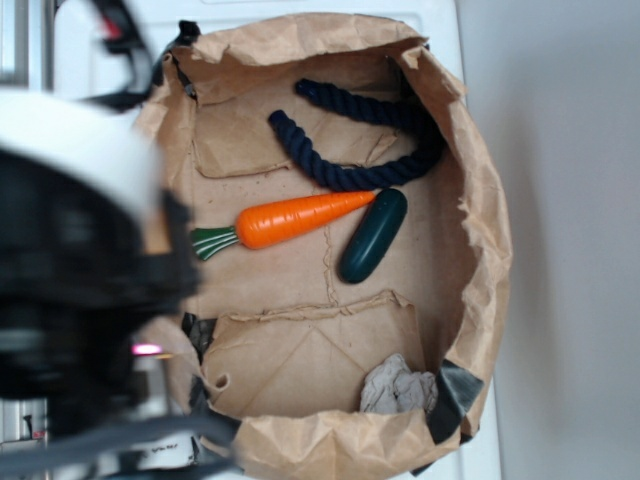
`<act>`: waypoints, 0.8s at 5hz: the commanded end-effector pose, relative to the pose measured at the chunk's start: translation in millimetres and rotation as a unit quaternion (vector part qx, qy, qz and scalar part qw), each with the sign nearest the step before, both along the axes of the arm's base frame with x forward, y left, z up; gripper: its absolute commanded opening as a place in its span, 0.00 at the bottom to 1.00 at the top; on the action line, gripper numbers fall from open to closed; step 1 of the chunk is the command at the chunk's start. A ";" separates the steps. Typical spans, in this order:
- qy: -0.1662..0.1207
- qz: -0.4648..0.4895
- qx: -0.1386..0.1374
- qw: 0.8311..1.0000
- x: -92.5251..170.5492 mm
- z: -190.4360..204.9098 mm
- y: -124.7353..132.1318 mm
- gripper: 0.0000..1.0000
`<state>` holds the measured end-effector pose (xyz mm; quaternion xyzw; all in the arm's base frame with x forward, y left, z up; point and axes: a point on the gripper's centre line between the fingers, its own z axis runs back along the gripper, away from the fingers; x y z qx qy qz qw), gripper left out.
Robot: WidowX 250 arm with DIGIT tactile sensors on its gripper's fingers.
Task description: Grab the plastic pickle.
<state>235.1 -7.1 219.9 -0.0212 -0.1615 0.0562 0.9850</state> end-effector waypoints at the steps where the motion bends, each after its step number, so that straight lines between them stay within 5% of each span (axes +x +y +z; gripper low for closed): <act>1: 0.100 0.027 -0.008 0.995 7.1 -8.9 -5.7 1.00; 2: 0.105 0.032 0.000 0.994 13.0 -22.9 -3.0 1.00; 3: 0.117 0.125 -0.022 0.985 20.7 -38.9 -8.3 1.00; 4: 0.107 0.241 -0.078 0.961 32.7 -52.0 -13.4 1.00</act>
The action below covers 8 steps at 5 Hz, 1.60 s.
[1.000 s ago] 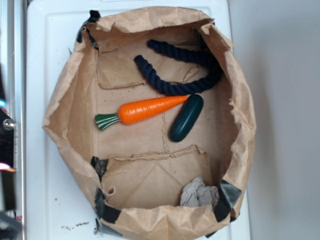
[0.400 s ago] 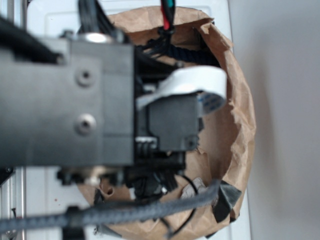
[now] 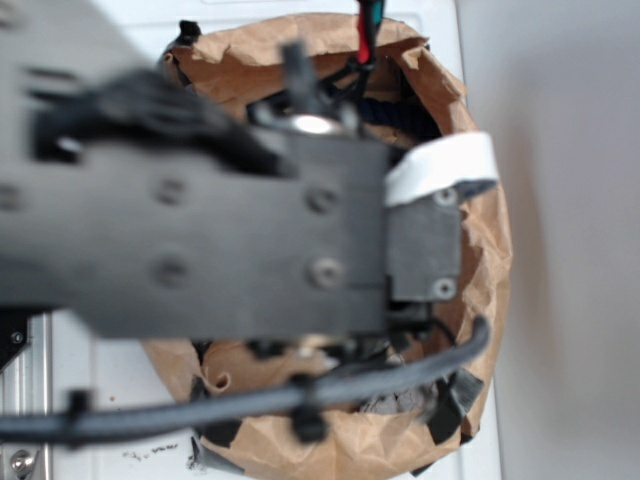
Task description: Grab the plastic pickle.
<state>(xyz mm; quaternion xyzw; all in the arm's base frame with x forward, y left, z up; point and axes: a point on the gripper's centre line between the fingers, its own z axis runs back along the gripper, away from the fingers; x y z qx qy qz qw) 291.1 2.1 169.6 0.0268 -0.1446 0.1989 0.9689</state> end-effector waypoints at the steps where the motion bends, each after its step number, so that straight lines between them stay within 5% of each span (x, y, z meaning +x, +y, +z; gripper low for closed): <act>1: 0.071 0.169 -0.122 0.976 -6.9 -13.7 -24.7 1.00; 2: 0.050 0.221 -0.111 0.968 3.1 -18.1 -22.1 1.00; 6: 0.050 0.221 -0.111 0.968 3.1 -18.1 -22.1 1.00; 7: 0.067 0.248 -0.103 0.961 7.6 -37.6 -23.7 1.00; 8: 0.050 0.242 -0.101 0.964 5.3 -57.5 -23.9 1.00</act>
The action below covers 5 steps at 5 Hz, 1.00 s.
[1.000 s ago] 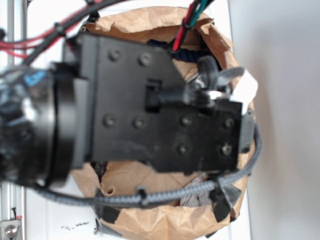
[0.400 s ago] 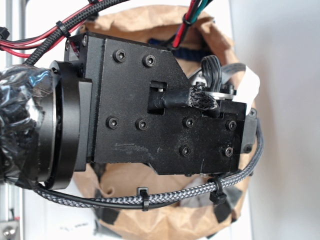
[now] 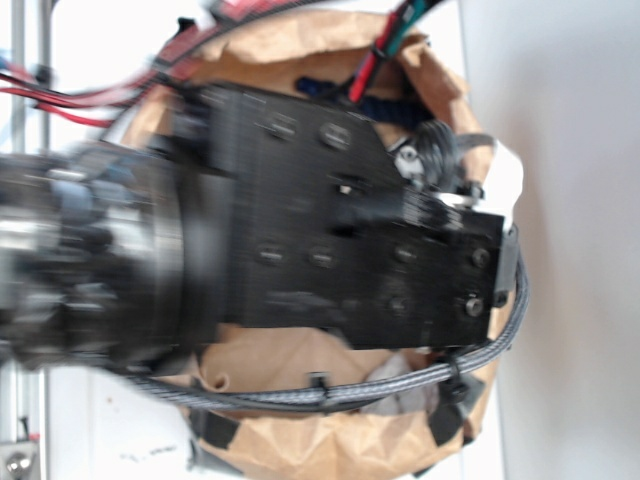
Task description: Grab the plastic pickle.
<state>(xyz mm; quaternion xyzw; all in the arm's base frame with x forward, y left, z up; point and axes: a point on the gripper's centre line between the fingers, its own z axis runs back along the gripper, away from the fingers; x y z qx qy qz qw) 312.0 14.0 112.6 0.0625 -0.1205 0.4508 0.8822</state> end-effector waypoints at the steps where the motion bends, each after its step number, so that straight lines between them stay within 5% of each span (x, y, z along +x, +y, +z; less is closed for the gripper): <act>1: -0.031 -0.067 -0.129 0.989 -21.5 -10.4 -20.1 1.00; 3: -0.051 -0.081 -0.173 0.980 -22.5 -10.7 -11.4 1.00; 5: -0.024 -0.061 -0.192 0.979 -8.8 -16.6 -16.9 1.00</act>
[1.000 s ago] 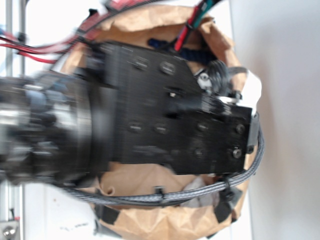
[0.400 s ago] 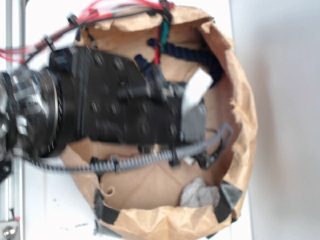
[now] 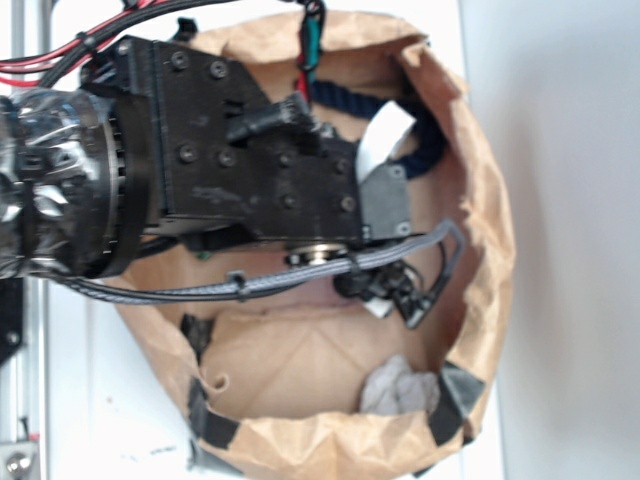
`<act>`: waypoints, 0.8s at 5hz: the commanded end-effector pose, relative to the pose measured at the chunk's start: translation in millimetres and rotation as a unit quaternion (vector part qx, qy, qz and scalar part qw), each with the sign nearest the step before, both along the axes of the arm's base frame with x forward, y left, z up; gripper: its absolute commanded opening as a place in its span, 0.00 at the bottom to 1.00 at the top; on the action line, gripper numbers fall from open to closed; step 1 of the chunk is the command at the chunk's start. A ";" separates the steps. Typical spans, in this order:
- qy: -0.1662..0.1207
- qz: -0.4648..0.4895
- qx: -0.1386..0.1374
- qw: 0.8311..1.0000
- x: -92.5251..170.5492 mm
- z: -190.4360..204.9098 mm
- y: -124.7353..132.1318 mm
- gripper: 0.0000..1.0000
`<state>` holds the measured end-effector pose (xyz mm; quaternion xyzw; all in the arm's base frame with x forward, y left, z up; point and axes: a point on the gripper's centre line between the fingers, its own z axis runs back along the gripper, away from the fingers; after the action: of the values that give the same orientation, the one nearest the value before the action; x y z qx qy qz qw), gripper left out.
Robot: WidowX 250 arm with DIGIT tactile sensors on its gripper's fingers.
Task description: Grab the plastic pickle.
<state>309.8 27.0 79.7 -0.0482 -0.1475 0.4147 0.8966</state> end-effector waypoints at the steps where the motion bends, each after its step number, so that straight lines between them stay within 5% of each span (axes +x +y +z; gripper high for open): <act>1: 0.068 0.020 -0.119 0.990 0.2 21.1 -40.1 1.00; 2: 0.071 0.021 -0.133 0.988 2.1 24.2 -41.8 1.00; 4: 0.019 0.012 -0.134 0.991 -1.3 4.8 -39.5 1.00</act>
<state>322.8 18.6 61.2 -0.0711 -0.1430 0.4643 0.8711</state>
